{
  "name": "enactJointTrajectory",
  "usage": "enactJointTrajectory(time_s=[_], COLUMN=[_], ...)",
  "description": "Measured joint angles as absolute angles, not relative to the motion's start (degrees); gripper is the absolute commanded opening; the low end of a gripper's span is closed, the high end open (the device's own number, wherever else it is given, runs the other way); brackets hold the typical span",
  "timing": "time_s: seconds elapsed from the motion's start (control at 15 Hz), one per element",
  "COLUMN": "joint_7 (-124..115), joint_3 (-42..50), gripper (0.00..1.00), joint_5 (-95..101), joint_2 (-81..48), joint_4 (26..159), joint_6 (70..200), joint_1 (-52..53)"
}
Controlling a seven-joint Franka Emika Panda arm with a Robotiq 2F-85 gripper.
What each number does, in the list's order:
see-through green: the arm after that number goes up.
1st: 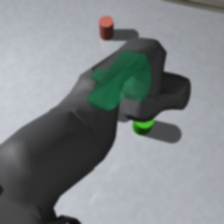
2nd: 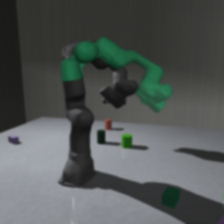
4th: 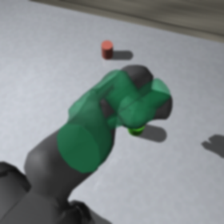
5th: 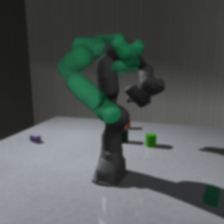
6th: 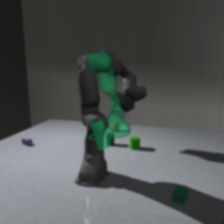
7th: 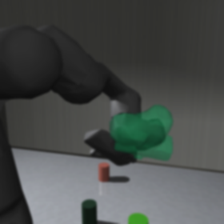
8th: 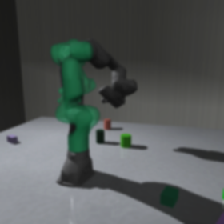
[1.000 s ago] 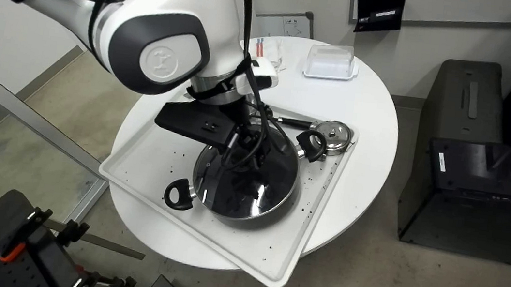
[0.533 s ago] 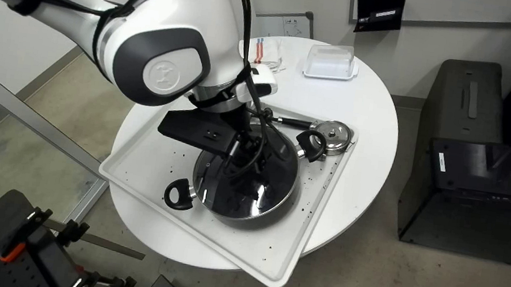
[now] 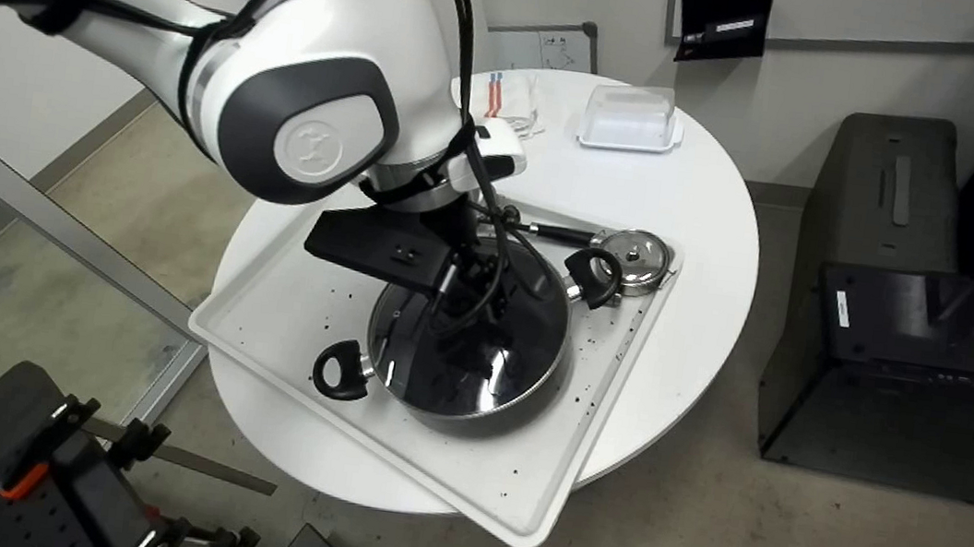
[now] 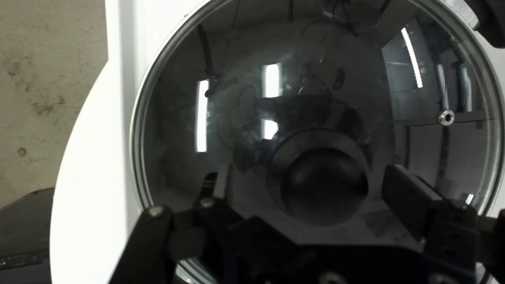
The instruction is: Take the lid off of the pot
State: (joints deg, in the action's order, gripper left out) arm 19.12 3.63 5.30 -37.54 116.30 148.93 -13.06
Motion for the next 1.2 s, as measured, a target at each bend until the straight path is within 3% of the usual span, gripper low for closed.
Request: enactJointTrajectory(time_s=[0.4, 1.2], joint_7=[19.2, 19.2], joint_3=[3.0, 2.6], gripper=[0.25, 0.25], joint_5=[5.3, 5.3], joint_2=[-37.5, -37.2], joint_4=[116.3, 116.4], joint_6=[149.3, 149.3], joint_1=[-13.1, -13.1])
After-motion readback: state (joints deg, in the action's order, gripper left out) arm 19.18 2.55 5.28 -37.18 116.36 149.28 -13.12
